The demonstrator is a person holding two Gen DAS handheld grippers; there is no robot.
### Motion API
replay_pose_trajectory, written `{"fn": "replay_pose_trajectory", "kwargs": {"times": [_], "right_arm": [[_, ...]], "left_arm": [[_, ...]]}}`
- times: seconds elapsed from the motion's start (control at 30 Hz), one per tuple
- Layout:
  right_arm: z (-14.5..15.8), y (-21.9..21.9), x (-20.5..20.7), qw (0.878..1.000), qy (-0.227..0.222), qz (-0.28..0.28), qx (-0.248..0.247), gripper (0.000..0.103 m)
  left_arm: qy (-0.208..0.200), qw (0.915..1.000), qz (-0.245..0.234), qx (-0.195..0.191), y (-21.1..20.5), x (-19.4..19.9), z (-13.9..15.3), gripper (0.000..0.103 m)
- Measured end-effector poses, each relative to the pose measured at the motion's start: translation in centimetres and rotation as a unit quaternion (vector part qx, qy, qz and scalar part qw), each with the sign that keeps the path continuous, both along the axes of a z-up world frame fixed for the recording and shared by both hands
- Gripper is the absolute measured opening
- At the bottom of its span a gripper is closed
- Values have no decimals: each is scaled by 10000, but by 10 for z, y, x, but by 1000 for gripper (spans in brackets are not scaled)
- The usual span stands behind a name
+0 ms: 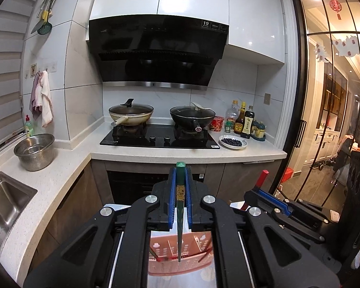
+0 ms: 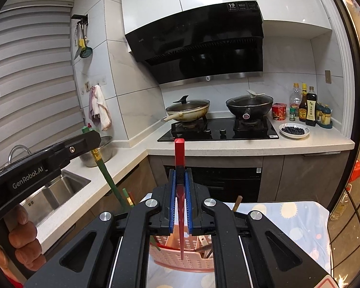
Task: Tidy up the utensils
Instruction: 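Lift the green chopstick with the left tool while the right tool carries the red chopstick to the holder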
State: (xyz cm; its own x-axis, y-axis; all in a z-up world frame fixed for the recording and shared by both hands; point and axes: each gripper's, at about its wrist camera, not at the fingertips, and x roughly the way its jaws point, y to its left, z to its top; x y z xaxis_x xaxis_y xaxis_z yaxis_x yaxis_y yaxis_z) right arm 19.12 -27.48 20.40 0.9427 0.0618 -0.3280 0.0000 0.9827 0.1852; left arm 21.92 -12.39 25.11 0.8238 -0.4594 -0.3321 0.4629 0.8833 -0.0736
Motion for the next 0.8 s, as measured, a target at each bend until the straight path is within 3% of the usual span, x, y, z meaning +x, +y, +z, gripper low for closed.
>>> {"fn": "replay_pose_trajectory", "kwargs": {"times": [0.37,0.8], "right_arm": [[7,-1,29,10000,-17,7,38,7],[12,3,34,9999,-117,48,60,7]], "left_arm": [[114,9999,-35,94,-12,28,-5,7],[386,9992,-2,128,-12,47,-24,7]]}}
